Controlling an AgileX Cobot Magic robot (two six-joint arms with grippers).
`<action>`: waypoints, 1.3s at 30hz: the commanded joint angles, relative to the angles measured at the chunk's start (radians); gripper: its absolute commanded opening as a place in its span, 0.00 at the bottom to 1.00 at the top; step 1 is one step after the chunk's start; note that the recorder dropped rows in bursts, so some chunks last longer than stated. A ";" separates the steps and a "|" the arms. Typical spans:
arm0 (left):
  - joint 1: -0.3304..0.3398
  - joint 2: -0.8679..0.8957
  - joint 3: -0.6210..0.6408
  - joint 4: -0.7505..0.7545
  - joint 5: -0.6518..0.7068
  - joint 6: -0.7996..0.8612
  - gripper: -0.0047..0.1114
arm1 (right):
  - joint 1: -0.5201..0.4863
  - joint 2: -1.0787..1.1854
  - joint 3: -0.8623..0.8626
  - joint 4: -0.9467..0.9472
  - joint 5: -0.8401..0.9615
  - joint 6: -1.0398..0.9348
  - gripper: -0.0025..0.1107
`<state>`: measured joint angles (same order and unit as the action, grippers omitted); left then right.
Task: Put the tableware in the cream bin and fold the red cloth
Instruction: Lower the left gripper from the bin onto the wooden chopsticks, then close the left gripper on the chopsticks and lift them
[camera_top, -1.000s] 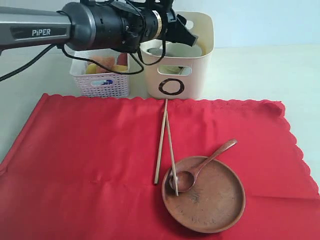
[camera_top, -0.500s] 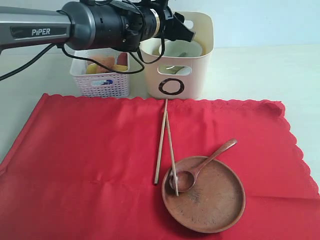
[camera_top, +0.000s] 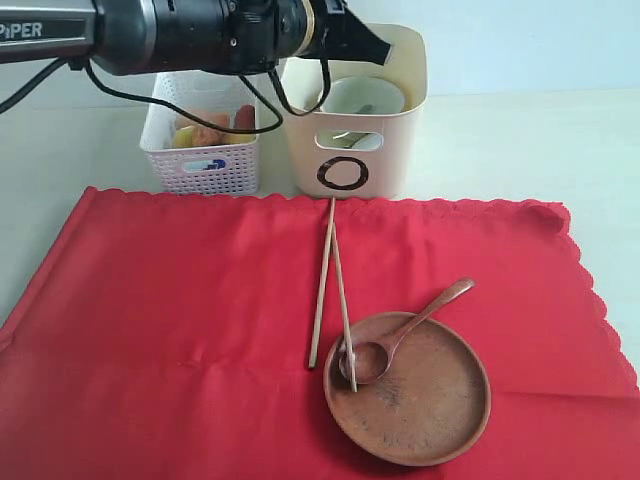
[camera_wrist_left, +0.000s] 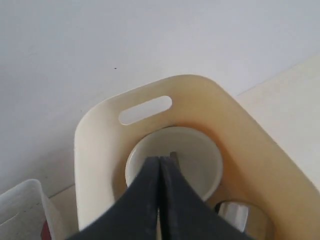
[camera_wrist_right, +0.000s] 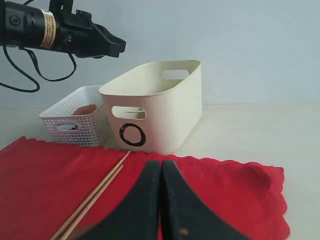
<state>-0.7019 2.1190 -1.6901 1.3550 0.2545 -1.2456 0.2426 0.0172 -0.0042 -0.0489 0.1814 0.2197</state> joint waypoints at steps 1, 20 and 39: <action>-0.042 -0.057 0.051 -0.119 0.086 0.157 0.04 | 0.002 -0.007 0.004 -0.002 -0.003 0.001 0.02; -0.105 -0.091 0.132 -1.083 0.583 1.044 0.04 | 0.002 -0.007 0.004 -0.002 -0.003 0.001 0.02; -0.105 0.033 0.132 -1.214 0.499 1.022 0.60 | 0.002 -0.007 0.004 -0.002 -0.003 0.001 0.02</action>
<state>-0.8016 2.1562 -1.5627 0.1614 0.7736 -0.2159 0.2426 0.0172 -0.0042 -0.0489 0.1814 0.2197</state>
